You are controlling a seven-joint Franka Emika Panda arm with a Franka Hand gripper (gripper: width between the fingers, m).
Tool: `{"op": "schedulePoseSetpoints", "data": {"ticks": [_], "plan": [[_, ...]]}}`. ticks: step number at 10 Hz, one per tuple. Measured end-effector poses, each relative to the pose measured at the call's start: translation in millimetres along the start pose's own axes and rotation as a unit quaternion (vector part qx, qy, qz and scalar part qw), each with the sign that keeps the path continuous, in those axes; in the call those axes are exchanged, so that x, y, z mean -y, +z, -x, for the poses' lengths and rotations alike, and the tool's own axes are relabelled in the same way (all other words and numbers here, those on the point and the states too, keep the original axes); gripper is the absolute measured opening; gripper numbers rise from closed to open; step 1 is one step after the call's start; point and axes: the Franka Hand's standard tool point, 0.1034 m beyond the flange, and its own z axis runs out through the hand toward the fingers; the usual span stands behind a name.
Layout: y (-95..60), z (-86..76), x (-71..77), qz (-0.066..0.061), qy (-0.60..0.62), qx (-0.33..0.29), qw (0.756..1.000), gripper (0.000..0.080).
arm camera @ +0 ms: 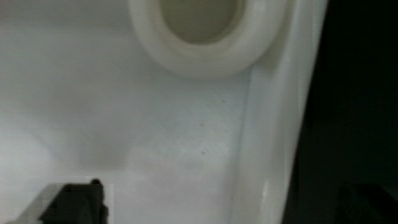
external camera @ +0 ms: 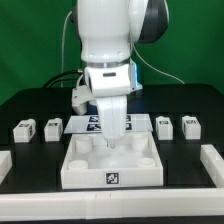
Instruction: Assemble one leg
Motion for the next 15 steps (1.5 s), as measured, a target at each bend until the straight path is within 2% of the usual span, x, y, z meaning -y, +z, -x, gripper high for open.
{"op": "schedulePoseSetpoints", "data": {"ticks": [1, 2, 3, 4, 5, 6, 7, 14, 15], "plan": [[-0.3, 0.1, 0.0, 0.0, 0.0, 0.0, 1.0, 0.065], [0.3, 0.2, 0.5, -0.001, 0.0, 0.0, 1.0, 0.0533], [0.6, 0.3, 0.7, -0.001, 0.001, 0.0, 1.0, 0.0355], [0.7, 0.4, 0.9, -0.001, 0.001, 0.0, 1.0, 0.0355], [0.8, 0.4, 1.1, -0.001, 0.001, 0.0, 1.0, 0.0219], [0.9, 0.5, 1.1, -0.001, 0.001, 0.0, 1.0, 0.0219], [-0.3, 1.0, -1.0, 0.004, 0.002, 0.0, 1.0, 0.0067], [-0.7, 1.1, -2.0, 0.005, 0.002, 0.0, 1.0, 0.0067], [-1.4, -3.6, -8.6, 0.009, 0.006, -0.001, 1.0, 0.0067]]}}
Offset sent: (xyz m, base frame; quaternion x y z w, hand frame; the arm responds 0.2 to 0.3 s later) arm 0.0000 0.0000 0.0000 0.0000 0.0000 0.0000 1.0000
